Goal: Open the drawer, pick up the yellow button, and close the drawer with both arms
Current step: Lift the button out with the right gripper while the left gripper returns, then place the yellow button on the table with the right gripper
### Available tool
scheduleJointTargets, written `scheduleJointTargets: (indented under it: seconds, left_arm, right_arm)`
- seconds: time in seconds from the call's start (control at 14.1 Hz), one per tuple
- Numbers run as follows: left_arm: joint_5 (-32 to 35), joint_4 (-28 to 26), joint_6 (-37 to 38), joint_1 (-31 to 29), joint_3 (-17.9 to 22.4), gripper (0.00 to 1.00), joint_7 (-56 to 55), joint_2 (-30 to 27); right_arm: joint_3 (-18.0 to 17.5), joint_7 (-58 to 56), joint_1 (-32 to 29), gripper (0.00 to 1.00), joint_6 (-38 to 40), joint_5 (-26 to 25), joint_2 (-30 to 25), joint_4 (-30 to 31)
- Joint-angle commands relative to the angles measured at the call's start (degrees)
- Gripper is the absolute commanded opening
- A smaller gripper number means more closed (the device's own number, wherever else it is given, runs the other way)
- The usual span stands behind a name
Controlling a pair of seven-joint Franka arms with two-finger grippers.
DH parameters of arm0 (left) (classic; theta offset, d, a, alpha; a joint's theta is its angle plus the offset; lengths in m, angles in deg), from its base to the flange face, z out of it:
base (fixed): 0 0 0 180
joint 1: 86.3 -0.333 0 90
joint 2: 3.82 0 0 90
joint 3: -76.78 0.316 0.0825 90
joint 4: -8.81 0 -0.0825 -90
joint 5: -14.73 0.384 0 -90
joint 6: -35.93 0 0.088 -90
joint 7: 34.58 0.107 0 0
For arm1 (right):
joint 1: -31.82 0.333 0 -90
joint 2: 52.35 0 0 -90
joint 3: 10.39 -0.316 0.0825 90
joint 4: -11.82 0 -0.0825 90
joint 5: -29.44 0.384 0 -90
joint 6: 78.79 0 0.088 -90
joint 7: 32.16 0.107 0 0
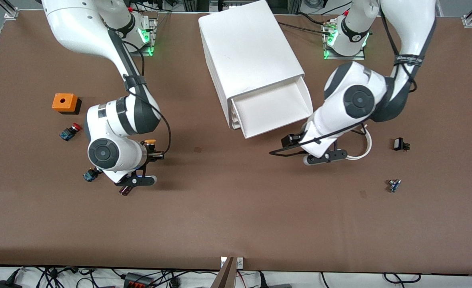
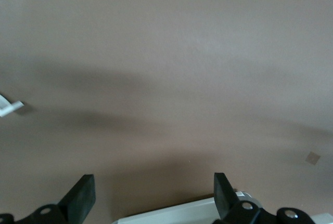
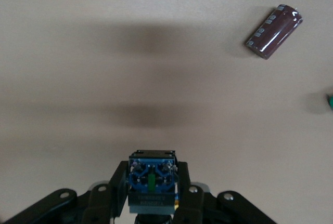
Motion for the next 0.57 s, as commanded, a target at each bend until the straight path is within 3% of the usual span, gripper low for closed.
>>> scheduleJointTargets:
  seconds: [0.0,0.28,0.5]
  left_arm:
    - [0.2,-3.5,-1.0,1.3,0.1,1.00,-4.0,-2.6]
    - [0.2,-6.0,-0.5,3.1,-0.4,1.00,-4.7,-3.6]
    - [0.1,-7.7,1.1,3.0,-4.0,1.00,-9.7,-4.4]
  right_arm:
    - [-0.9,-2.1,-1.0,0.00,-4.2,0.9,0.1,3.8]
    - [-0.8,-7.3,-2.9,0.00,-6.3,0.2,2.0,3.8]
    - [-0.8,-9.0,-3.0,0.00,-8.3,0.1,3.3,3.8]
